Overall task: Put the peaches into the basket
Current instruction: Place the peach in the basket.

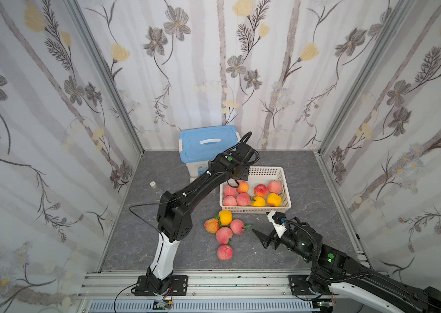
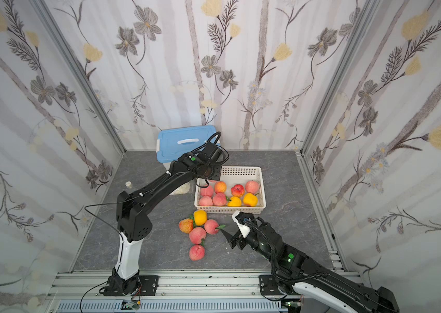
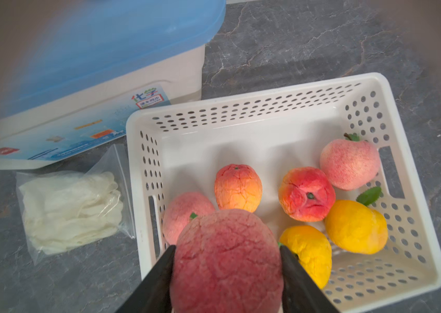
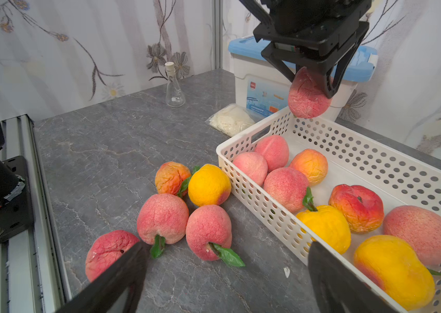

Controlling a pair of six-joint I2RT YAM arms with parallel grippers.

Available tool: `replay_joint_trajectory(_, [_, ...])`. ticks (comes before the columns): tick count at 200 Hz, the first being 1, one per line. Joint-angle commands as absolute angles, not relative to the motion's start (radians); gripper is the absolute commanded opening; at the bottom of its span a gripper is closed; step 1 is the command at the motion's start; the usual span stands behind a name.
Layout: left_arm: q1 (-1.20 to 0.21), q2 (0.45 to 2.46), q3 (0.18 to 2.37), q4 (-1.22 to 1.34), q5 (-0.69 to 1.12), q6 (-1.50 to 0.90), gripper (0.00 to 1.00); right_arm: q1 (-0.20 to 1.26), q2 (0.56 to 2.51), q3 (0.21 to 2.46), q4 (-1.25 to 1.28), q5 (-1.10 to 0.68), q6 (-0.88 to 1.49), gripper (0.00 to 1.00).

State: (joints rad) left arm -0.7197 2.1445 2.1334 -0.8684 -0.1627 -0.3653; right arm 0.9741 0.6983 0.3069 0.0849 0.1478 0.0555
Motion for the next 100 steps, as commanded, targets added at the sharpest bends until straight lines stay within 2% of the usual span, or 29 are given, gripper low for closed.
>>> replay_joint_trajectory(1, [-0.692,2.241,2.253,-0.878,-0.178,-0.288,0.57,0.973,0.695,0.306,0.106,0.19,0.057,0.92])
replay_joint_trajectory(41, [-0.656,2.404,2.436,-0.938,-0.168,-0.293,0.57,0.975,0.706,0.306,0.11,0.196,0.055,0.93])
replay_joint_trajectory(100, [-0.664,2.41,2.321,-0.897,-0.217,-0.313,0.56,0.974,0.75,0.315,0.125,0.183,0.055,0.93])
